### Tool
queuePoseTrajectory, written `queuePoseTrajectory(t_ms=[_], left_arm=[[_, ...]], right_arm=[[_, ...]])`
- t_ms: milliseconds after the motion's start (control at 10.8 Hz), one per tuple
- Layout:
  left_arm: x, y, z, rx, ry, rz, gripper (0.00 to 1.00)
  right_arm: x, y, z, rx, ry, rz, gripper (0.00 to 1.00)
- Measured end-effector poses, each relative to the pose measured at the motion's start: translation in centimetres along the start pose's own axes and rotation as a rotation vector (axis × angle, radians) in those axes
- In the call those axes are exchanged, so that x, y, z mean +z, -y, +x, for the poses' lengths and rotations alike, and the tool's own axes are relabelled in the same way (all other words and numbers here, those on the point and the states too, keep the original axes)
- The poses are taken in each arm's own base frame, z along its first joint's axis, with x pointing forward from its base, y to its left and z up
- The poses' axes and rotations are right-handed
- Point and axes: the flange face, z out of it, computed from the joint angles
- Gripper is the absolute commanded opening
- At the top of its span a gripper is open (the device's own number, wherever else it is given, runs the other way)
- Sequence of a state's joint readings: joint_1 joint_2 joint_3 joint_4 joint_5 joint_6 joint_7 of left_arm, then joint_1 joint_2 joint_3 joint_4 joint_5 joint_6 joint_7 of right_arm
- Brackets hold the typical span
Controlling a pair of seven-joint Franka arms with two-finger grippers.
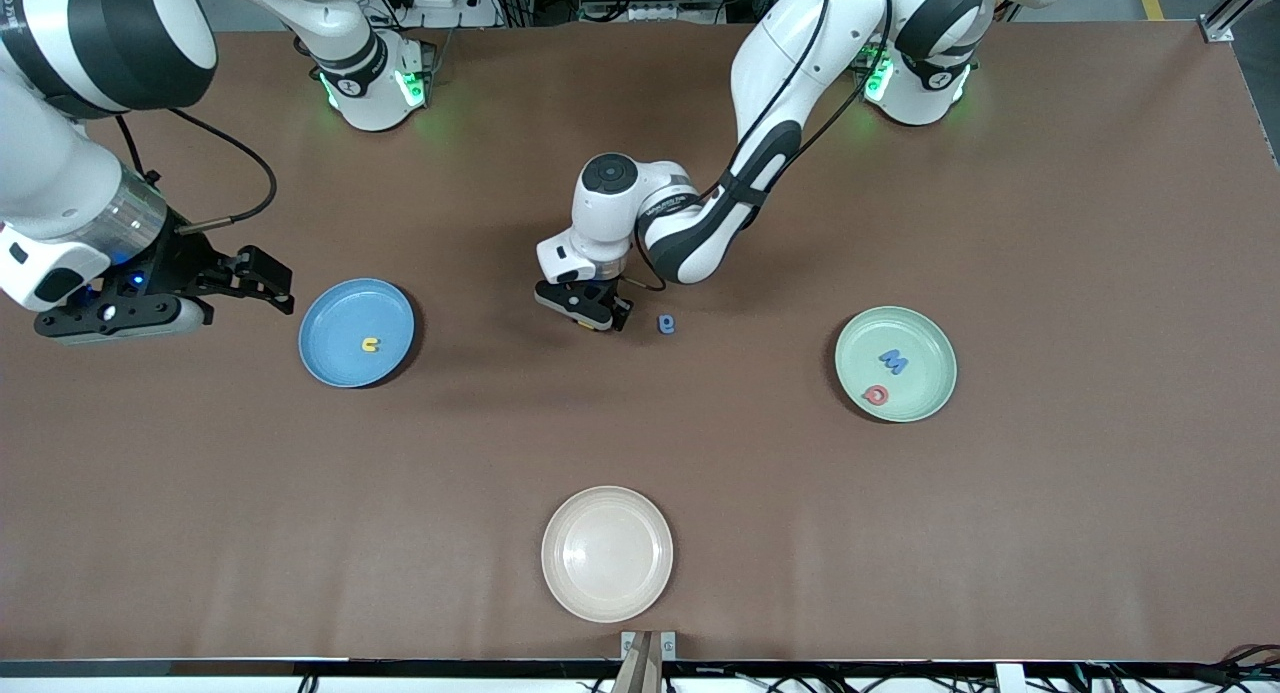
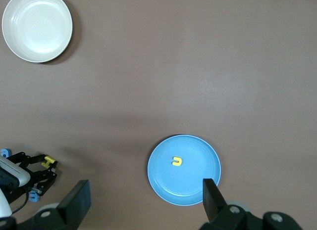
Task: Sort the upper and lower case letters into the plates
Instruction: 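Lower the left gripper and grasp the yellow H, then drop the H on the green plate while the right gripper reaches the blue m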
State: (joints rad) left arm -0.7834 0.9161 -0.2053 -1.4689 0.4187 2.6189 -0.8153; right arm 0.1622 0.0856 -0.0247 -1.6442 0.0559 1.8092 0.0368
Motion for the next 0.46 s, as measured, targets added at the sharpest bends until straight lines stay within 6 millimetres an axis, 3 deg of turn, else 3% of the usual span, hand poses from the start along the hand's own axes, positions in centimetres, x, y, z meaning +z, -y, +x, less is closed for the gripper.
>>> queuePoseTrajectory(t_ms=[185,462], left_arm=[[-0.41,-0.16,0.14,-0.007,0.01,0.016,0.01],[-0.53,0.2,0.37,-0.015,0.027,0.039,0.0]], right_arm=[[-0.2,-0.04,0.03,0.001,-0.004,0.0,1.0],[-0.33,-0.07,0.06,0.001,-0.007,0.001,1.0]])
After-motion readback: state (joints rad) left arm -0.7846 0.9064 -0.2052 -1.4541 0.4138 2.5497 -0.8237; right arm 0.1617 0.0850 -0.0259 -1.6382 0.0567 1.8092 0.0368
